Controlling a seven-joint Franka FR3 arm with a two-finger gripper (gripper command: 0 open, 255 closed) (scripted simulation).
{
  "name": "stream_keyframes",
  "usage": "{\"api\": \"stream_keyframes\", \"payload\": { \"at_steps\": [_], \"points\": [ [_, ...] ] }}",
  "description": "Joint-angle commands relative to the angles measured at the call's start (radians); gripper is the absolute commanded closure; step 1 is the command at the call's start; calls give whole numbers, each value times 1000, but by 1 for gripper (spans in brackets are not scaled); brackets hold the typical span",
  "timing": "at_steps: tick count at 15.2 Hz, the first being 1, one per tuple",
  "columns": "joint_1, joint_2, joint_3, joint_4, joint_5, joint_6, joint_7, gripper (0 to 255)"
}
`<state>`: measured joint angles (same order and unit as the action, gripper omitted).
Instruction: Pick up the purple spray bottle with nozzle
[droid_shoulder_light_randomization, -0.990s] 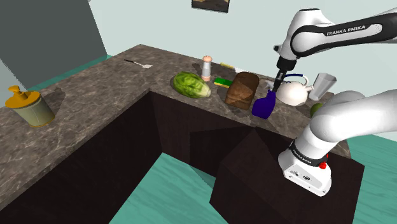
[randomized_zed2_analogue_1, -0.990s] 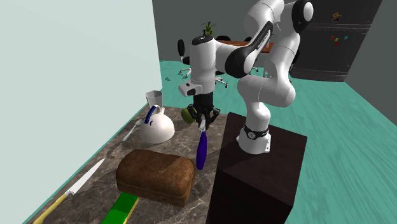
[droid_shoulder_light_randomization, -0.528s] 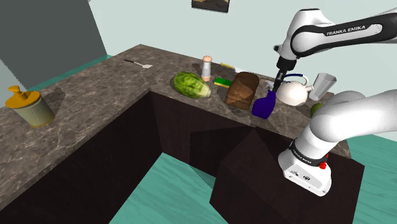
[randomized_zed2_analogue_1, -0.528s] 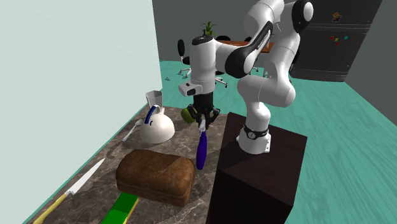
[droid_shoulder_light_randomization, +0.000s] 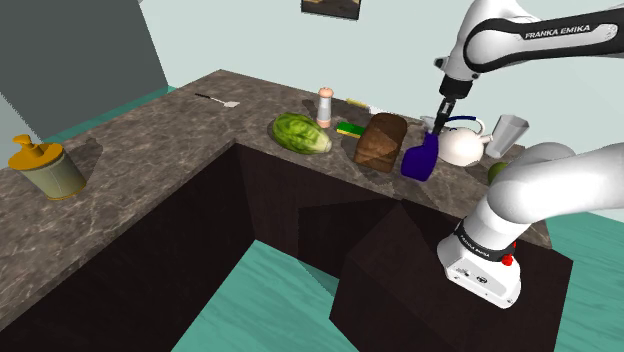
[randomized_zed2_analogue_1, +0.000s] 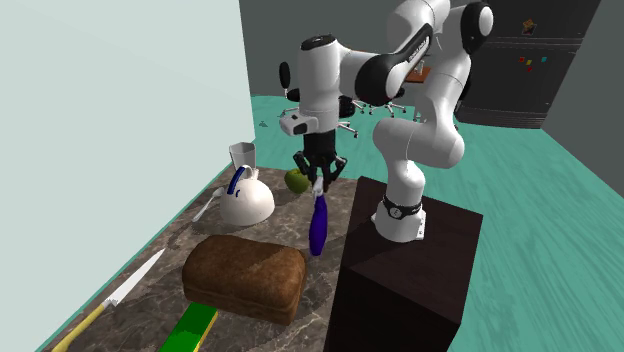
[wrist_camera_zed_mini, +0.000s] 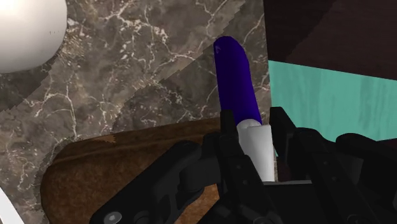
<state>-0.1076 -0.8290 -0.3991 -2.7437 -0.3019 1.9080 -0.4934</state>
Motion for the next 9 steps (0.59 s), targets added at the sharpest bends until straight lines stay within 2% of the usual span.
{"api": "stream_keyframes", "payload": {
  "at_steps": [1, 7, 9],
  "points": [
    [1, -9, 7, 20, 6, -29, -1, 255],
    [9, -24, 30, 91, 27, -115, -4, 255],
    [9, -24, 31, 93, 28, -117, -4, 255]
  ]
}}
